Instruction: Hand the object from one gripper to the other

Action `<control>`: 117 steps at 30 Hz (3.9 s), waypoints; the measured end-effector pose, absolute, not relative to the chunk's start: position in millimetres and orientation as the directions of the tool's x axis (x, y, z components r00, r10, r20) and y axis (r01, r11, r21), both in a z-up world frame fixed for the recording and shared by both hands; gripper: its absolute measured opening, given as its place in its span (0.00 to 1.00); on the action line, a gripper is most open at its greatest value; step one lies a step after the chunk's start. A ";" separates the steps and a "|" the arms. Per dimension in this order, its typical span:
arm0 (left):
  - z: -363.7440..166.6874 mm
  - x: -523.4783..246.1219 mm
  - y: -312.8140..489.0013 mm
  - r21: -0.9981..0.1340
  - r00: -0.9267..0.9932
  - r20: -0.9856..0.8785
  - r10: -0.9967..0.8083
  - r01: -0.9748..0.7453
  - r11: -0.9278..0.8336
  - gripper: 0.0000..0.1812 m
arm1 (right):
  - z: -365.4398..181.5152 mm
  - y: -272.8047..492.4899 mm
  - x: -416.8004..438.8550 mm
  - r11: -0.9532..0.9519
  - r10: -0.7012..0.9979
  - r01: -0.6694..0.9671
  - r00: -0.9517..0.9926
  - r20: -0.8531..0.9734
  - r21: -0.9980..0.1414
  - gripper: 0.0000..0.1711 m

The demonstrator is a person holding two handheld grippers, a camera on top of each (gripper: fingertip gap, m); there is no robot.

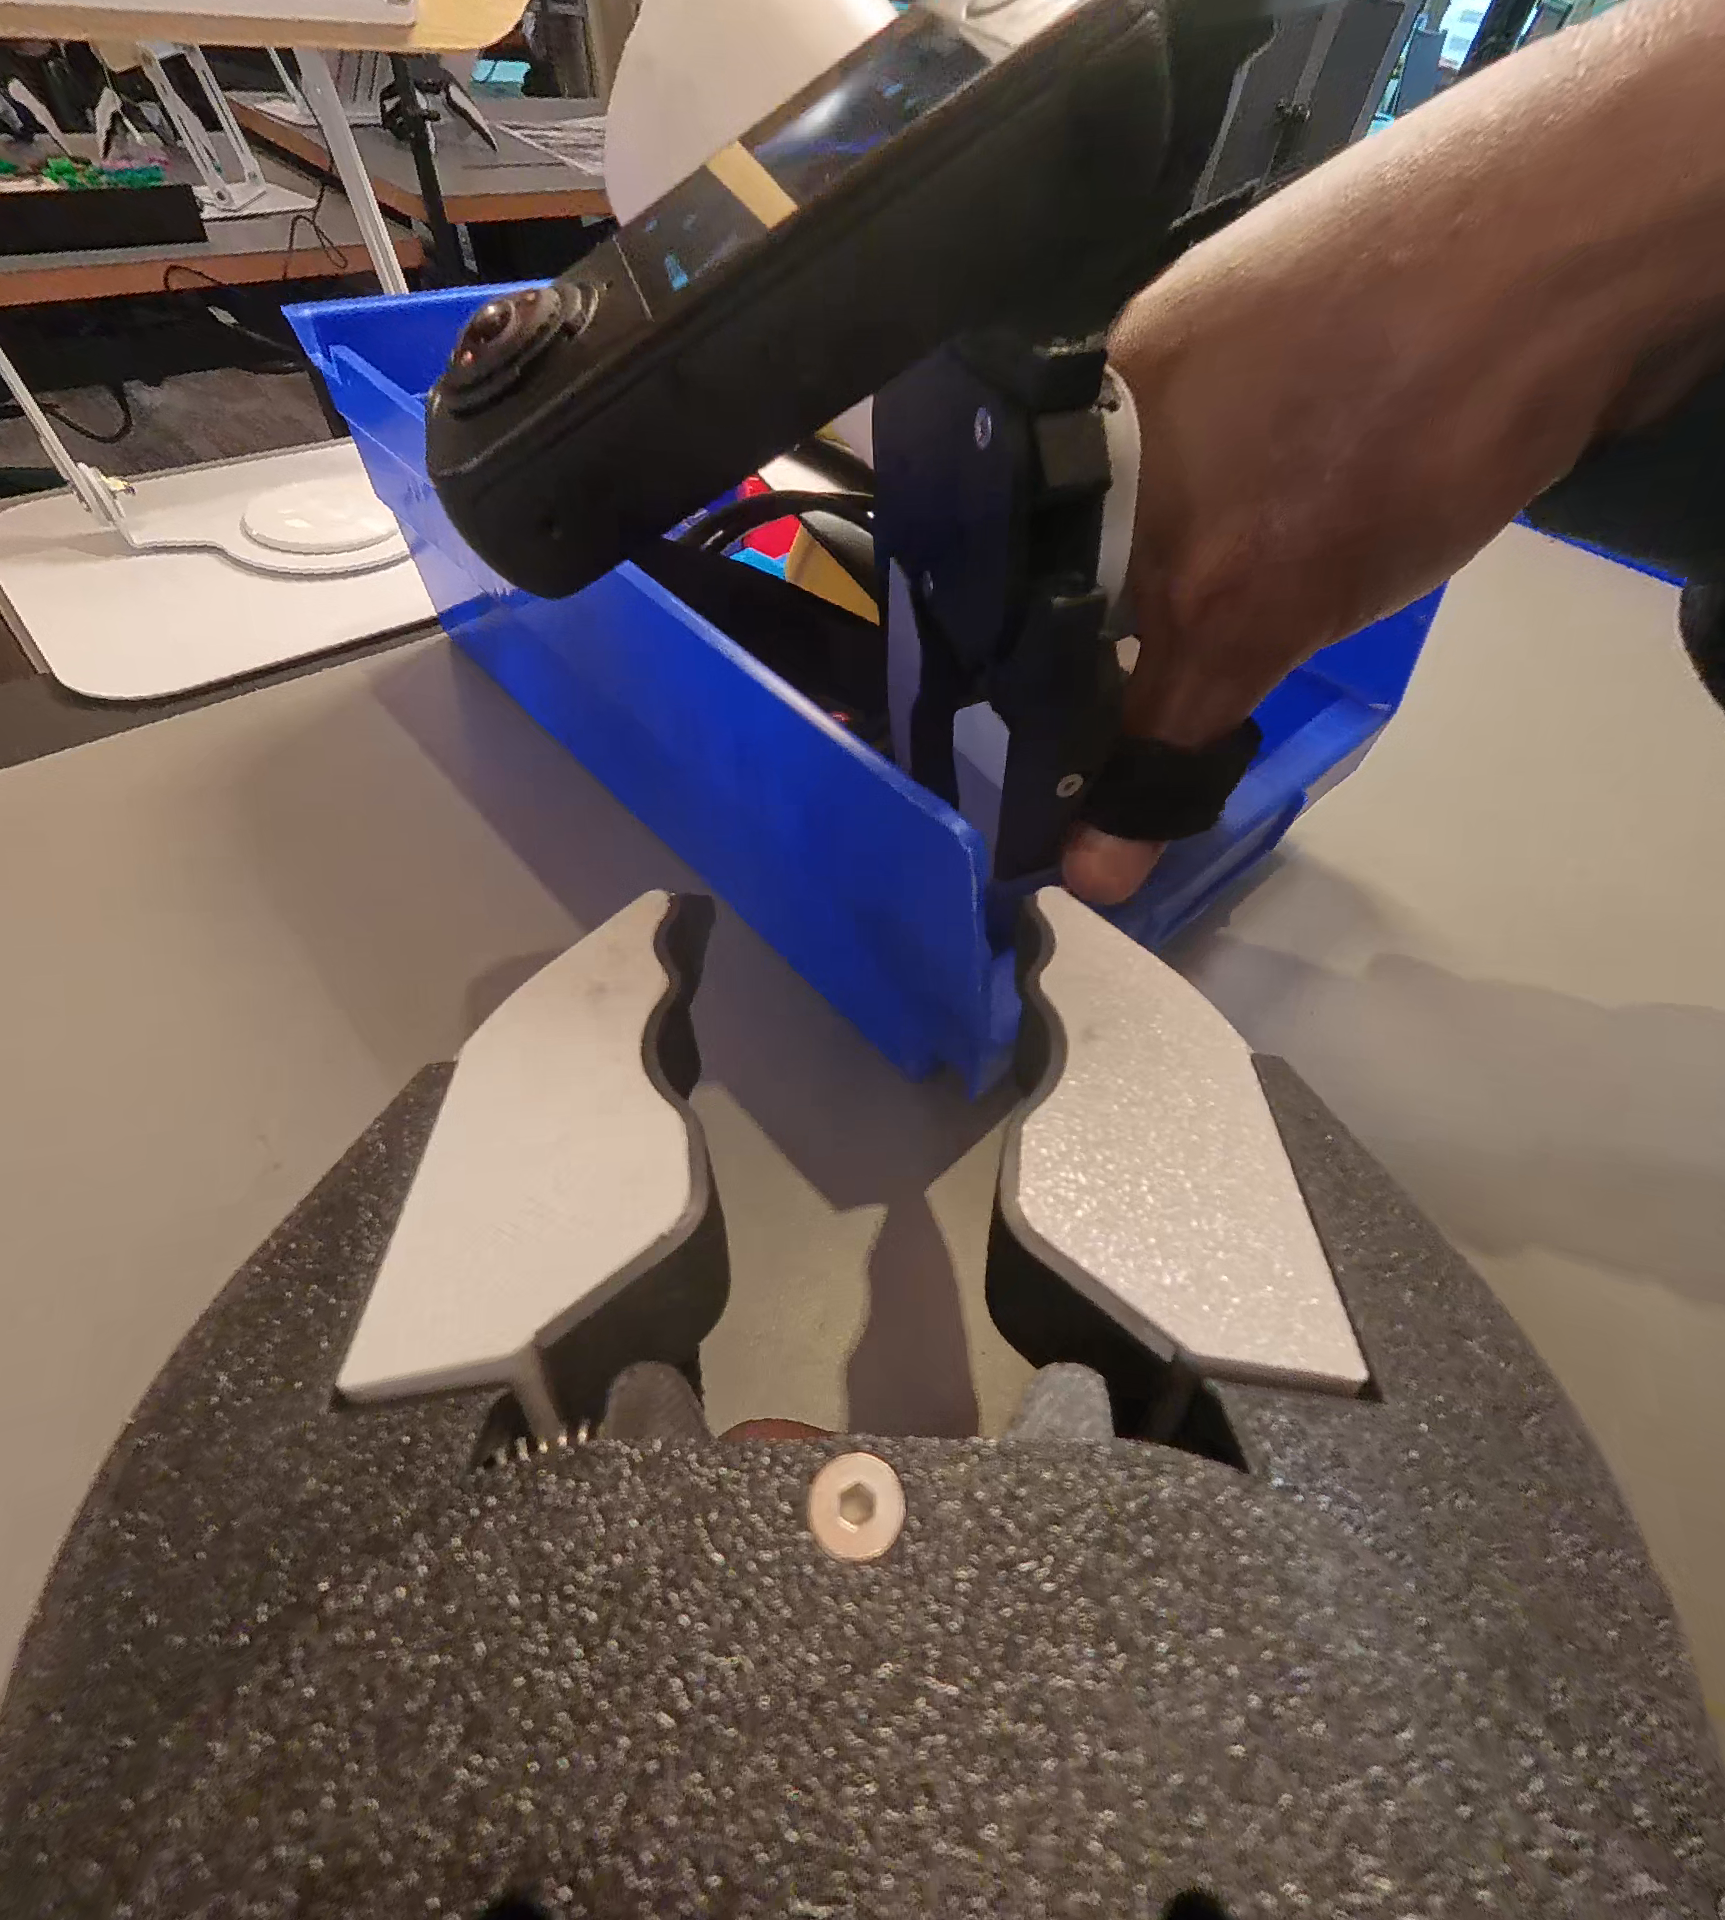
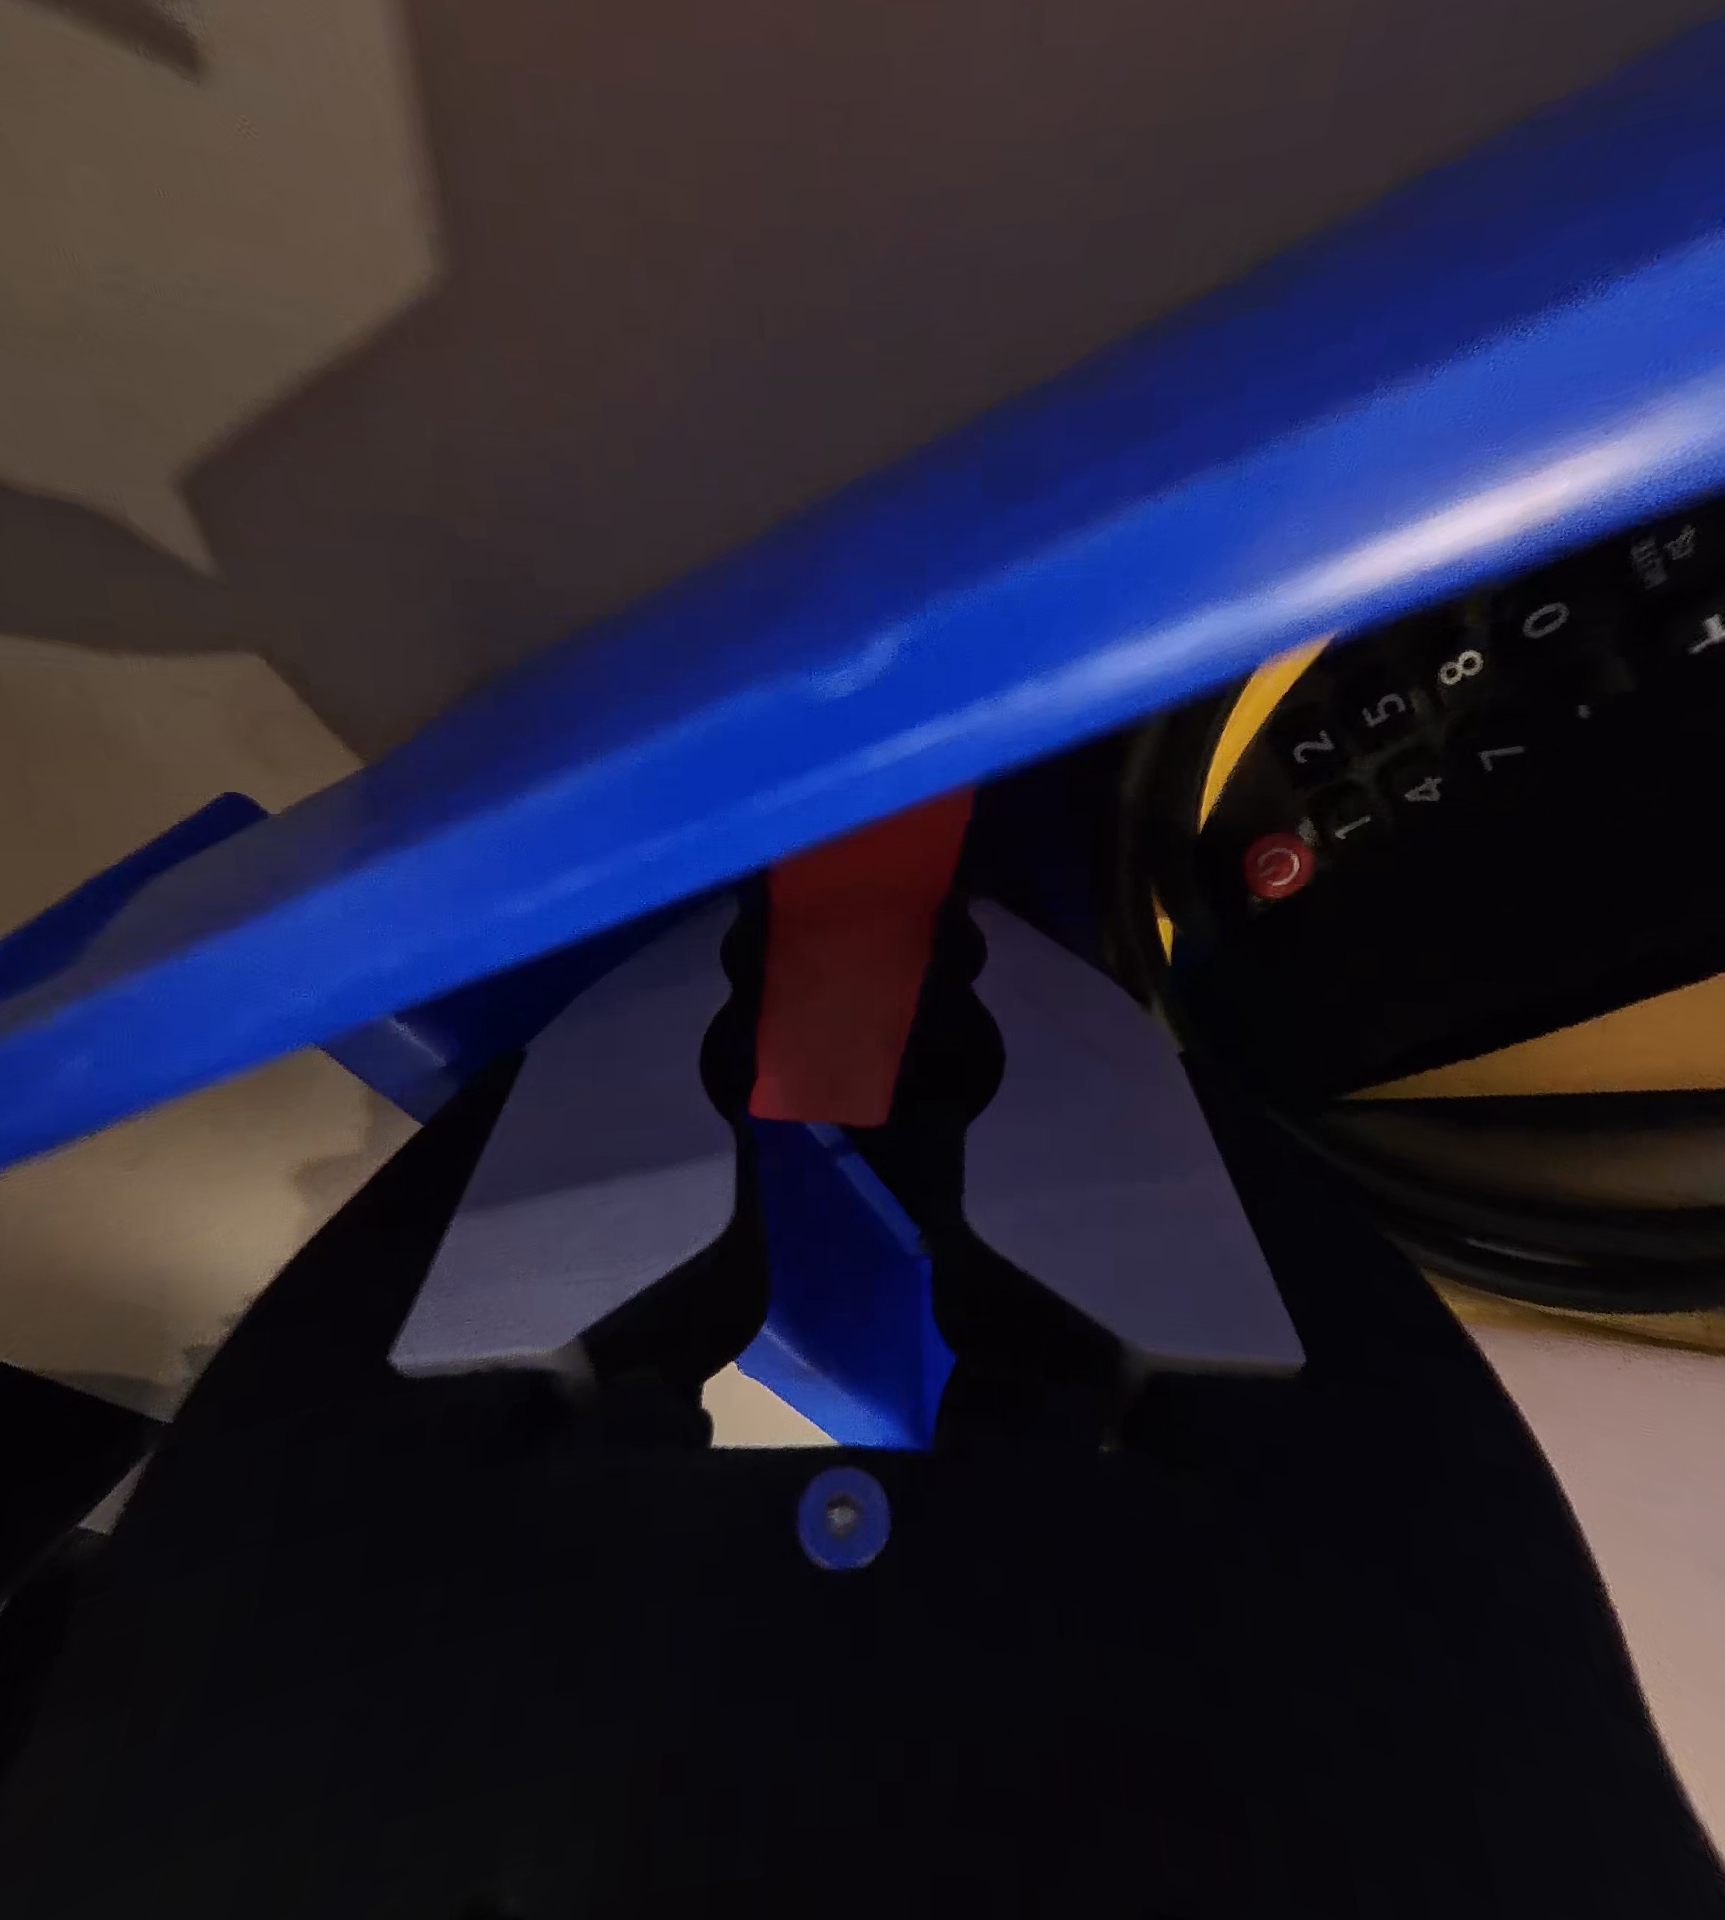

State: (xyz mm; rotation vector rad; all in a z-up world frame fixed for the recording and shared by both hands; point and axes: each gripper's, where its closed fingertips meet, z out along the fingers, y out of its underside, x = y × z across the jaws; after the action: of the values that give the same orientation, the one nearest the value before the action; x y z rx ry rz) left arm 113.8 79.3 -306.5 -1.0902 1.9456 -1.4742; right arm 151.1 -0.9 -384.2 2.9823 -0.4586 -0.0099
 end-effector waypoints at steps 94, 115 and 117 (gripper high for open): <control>-221.4 43.9 38.4 -0.965 -0.916 0.213 -0.340 -0.142 -0.222 0.29 | -270.0 27.4 23.1 -0.208 0.026 -0.100 0.994 -0.108 -0.973 0.10; -233.7 41.7 13.1 -0.937 -0.877 0.314 -0.364 -0.224 -0.269 0.10 | -260.4 16.6 59.8 -0.570 -0.340 0.619 0.421 0.841 -0.540 0.20; -234.5 37.9 10.2 -0.940 -0.894 0.308 -0.325 -0.233 -0.250 0.14 | -266.0 15.9 60.4 -0.553 -0.317 0.582 0.514 0.797 -0.596 0.20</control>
State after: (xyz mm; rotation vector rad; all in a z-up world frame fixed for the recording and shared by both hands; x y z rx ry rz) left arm 37.9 10.2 -234.5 -0.7022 1.8852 -2.3331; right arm 60.4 15.9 -266.0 3.4121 0.4178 2.2470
